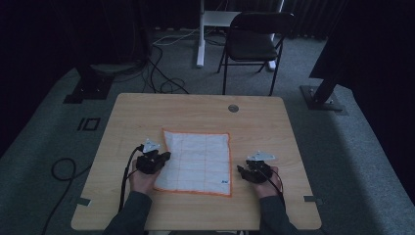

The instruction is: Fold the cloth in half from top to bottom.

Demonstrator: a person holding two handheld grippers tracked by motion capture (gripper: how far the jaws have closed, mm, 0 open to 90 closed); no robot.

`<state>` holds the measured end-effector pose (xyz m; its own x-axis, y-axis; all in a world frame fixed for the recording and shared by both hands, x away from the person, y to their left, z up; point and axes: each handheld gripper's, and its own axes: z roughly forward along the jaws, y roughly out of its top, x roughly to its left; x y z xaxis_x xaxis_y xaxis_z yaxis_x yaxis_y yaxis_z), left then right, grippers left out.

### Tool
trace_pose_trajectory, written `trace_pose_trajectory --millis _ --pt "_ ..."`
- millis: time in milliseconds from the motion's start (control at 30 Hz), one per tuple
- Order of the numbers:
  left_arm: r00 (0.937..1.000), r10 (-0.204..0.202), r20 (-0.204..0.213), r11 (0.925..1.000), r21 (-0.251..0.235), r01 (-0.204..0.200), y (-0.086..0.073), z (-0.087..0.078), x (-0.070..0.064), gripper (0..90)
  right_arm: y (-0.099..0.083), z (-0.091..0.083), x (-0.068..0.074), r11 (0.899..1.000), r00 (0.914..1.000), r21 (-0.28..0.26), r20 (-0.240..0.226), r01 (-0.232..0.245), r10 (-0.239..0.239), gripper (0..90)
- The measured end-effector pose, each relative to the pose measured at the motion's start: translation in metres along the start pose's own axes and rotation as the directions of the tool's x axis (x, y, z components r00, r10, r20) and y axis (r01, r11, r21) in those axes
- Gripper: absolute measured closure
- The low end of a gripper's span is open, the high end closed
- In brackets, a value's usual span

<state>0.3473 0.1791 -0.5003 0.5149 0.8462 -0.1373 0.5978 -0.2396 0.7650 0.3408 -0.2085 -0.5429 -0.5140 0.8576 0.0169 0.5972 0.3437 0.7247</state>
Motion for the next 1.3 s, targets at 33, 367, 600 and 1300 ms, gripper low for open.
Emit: trace_pose_trajectory --millis 33,367,600,1300 --pt "0.9998 0.009 0.019 0.9999 0.006 -0.009 0.004 0.002 -0.004 89.4 0.0 0.0 0.0 1.0 1.0 0.0 0.0 0.001 -0.001 52.2" --pt "0.9971 0.047 0.061 0.9988 0.009 -0.048 0.016 0.008 -0.019 89.4 0.0 0.0 0.0 1.0 1.0 -0.001 -0.001 0.001 -0.001 52.2" --pt "0.9943 0.069 0.081 0.9974 0.013 -0.071 0.022 0.014 -0.028 89.4 0.0 0.0 0.0 1.0 1.0 -0.001 -0.002 0.002 -0.002 52.2" --pt "0.9834 0.124 0.133 0.9912 0.031 -0.129 0.034 0.042 -0.059 89.5 0.0 0.0 0.0 1.0 1.0 0.0 -0.002 0.002 -0.002 52.2"
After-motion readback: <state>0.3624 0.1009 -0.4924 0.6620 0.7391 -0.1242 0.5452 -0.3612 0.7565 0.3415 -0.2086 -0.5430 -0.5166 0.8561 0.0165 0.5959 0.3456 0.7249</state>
